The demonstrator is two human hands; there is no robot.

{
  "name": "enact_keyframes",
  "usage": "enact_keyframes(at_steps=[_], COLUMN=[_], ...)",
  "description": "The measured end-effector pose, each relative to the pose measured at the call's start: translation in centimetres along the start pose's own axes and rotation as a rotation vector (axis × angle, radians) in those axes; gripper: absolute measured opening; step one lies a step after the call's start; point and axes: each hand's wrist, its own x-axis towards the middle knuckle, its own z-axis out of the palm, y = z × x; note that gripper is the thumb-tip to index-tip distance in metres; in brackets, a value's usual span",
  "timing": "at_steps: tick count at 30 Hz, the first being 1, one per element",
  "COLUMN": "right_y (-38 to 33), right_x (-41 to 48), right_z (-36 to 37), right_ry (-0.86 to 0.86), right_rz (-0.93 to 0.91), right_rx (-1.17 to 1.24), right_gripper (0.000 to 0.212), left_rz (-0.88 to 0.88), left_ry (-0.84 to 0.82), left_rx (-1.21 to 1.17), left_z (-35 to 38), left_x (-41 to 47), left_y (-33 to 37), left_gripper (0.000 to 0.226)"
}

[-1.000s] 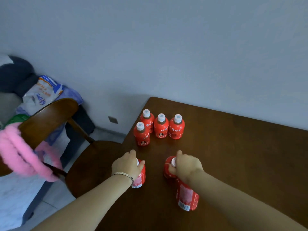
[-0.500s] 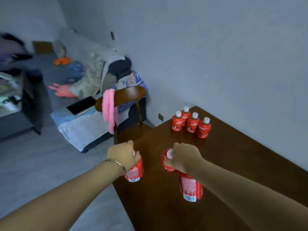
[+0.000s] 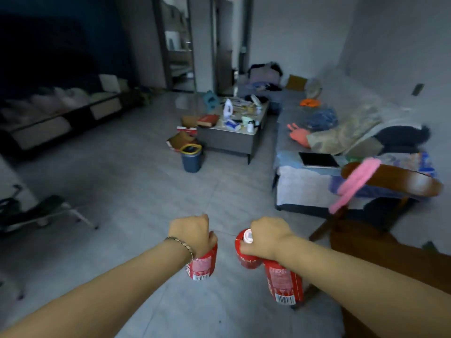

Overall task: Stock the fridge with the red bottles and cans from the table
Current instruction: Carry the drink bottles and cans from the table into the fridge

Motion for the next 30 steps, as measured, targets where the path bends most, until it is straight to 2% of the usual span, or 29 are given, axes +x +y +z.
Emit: enact_keyframes(at_steps=[6,10,15,22,25,30], right_y=[-21.9,-34.5,-50.0,-69.0,-75.5,-90.5], right_x=[2.4,2.3,1.4,3.4,5.1,8.3], right_z=[-0.8,-0.9,-1.8,-4.0,-4.6,-7.5], right_ry=[0.014,-0.017,-0.011,0.058,0.078,0.100], right_rz=[-0.293,-0.433,-0.682,-0.958,-1.048,-1.190], right_rx=[-0.005,0.046,0.014,-0.094,-0.152,-0.167], right_gripper=[0.048,0.050,0.041,0.044,0.043,0.051], left_rz=[-0.358,-0.527,-0.804,-1.087,-1.154,-1.311], left_ry=[0.004,-0.053,-0.065,-0.006,0.006,0.074], left_rx=[-0.017,-0.016,-0.065,-0.186,-0.217,-0.246], left_z=[1.3,1.9,2.2,2.0,1.7,0.7], left_x=[-12.3,-20.2,-29.3,-36.5,-38.0,-41.4], left_y=[-19.4,-28.8,-40.4,-54.8,-60.4,-74.0], left_gripper=[0.032,0.043,0.063,0.057,0.054,0.053])
